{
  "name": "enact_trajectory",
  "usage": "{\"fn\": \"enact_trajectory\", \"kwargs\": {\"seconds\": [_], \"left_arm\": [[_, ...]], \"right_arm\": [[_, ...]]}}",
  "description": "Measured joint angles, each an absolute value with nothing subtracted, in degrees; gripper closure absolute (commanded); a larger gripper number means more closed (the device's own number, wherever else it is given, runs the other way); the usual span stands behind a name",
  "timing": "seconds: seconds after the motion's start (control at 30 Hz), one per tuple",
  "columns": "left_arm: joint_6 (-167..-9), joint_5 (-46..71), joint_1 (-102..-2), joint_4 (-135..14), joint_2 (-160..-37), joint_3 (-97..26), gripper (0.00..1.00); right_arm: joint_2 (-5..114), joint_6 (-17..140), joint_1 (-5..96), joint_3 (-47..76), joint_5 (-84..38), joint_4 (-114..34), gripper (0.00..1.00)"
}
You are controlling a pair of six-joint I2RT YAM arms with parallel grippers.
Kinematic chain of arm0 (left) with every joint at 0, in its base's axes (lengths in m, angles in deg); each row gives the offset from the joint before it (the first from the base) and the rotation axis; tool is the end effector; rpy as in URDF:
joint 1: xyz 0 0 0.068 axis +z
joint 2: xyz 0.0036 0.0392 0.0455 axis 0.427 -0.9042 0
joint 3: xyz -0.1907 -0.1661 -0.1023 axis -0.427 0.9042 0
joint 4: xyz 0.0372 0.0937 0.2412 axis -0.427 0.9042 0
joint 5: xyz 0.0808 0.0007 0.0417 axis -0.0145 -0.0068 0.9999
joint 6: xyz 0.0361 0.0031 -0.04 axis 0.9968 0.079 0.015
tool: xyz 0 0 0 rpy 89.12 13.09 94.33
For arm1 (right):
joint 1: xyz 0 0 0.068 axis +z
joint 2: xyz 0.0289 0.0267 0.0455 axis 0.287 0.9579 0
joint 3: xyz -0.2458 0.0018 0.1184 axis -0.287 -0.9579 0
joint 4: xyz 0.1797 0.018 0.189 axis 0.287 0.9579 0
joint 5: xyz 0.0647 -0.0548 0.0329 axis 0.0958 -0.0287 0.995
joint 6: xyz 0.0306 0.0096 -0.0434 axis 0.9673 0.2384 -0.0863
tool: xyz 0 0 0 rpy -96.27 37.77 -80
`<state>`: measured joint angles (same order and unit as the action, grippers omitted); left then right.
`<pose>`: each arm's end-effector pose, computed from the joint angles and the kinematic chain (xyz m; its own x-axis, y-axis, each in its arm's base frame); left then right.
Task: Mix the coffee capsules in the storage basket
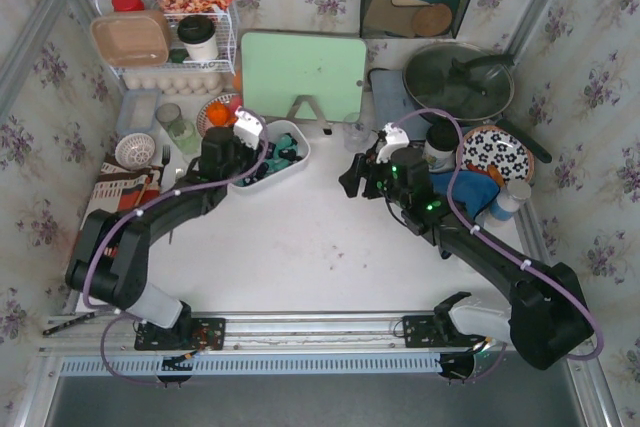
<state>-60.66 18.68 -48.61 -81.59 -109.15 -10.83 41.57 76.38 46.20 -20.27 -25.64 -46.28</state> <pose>0.3087 -0.1344 0.2393 -0.1233 0.3517 -0.9279 0.4799 0.8396 0.2545 0.2331 0.1353 0.2608 -0.4980 0.1359 -0.8564 -0.4045 0.8372 0.3681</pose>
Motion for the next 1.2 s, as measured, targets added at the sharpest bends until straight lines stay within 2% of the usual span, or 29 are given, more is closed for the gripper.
{"fn": "enact_trajectory", "kwargs": {"seconds": [0.17, 0.33, 0.43, 0.63, 0.67, 0.87, 0.97, 1.03, 1.2], "left_arm": [[-64.07, 21.76, -44.59, -71.56, -115.10, -17.89, 0.67], [-66.14, 22.81, -42.93, -67.23, -118.44, -20.99, 0.54], [-66.47, 22.76, -42.84, -65.09, -119.01, -21.56, 0.33], [-67.63, 22.37, -42.56, -63.14, -118.38, -21.69, 0.11], [-67.69, 22.33, -42.56, -63.01, -117.92, -21.24, 0.02], [-68.68, 21.69, -42.56, -62.88, -113.31, -19.38, 0.01], [-69.35, 21.28, -42.56, -64.61, -108.17, -16.16, 0.01], [-69.79, 21.30, -42.60, -66.29, -103.80, -13.59, 0.01], [-70.19, 22.74, -42.82, -72.74, -94.40, -6.42, 0.01]], "right_arm": [[41.59, 75.62, 46.20, -20.83, -27.13, -45.54, 0.21], [41.57, 74.92, 46.20, -21.27, -27.74, -44.47, 0.20], [41.48, 74.13, 46.20, -21.27, -28.72, -44.09, 0.20], [41.07, 73.43, 46.20, -20.90, -29.38, -43.09, 0.20], [41.00, 73.39, 46.20, -20.70, -29.42, -43.05, 0.20], [40.83, 72.78, 46.20, -20.11, -31.00, -42.11, 0.18], [40.63, 72.41, 46.17, -20.07, -34.43, -41.87, 0.09], [40.04, 72.04, 46.02, -20.75, -38.65, -42.78, 0.01], [38.32, 68.39, 45.28, -28.05, -51.96, -51.35, 0.00]]}}
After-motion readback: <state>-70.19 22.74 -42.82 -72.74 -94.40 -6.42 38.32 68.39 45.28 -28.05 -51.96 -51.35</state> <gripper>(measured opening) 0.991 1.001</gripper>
